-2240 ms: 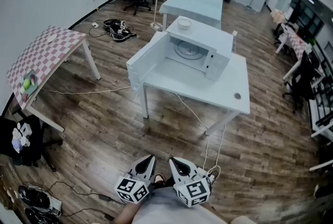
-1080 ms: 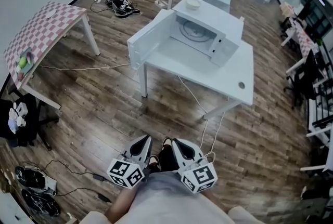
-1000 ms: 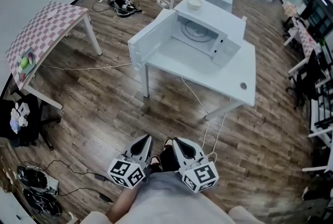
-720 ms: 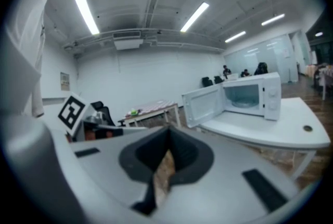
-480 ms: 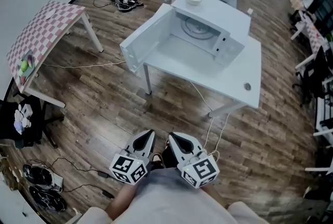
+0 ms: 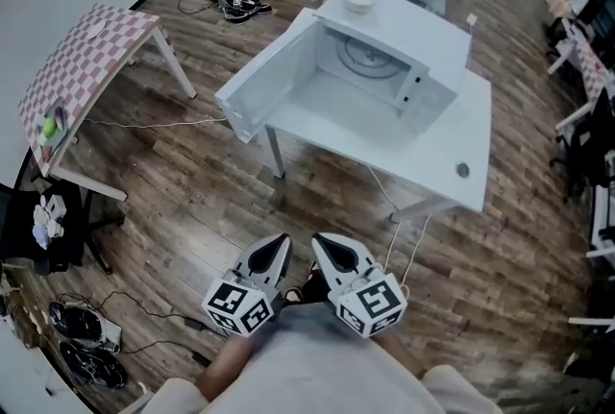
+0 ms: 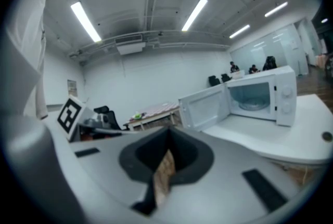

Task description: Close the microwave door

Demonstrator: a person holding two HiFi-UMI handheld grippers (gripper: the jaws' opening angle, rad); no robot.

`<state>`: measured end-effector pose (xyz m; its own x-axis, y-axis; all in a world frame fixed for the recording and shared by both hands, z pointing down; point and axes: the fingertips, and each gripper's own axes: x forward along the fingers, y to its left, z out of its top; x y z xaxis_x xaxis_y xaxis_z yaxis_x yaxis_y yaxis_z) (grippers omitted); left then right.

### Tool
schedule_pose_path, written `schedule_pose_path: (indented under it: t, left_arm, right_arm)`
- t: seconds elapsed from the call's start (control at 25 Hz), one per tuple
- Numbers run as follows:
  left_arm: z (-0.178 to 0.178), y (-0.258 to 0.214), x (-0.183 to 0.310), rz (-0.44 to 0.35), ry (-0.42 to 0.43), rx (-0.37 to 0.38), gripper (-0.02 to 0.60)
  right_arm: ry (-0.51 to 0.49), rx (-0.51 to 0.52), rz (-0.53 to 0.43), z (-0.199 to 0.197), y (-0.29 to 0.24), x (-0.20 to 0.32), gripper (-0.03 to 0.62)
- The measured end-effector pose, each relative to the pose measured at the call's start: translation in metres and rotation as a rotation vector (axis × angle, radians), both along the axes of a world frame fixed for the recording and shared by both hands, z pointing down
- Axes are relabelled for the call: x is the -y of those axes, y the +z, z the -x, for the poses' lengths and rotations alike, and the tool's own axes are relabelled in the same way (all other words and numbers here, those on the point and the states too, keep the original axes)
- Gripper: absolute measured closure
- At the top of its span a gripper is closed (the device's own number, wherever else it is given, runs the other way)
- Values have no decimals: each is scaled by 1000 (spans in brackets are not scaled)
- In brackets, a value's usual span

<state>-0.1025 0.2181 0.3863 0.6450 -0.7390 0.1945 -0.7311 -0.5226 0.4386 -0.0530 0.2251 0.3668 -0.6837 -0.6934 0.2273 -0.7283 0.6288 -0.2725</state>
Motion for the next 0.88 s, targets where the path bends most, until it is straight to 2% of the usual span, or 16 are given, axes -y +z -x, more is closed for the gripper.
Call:
schedule_pose_path:
  t: [0.6, 0.88]
  left_arm:
    - [-25, 10, 23, 43, -23, 62, 565]
    - [-25, 11, 33, 53, -48, 57, 566]
  right_arm:
    - [-58, 73, 29, -21, 2, 30, 577]
    - [-70, 82, 45, -25, 9, 38, 577]
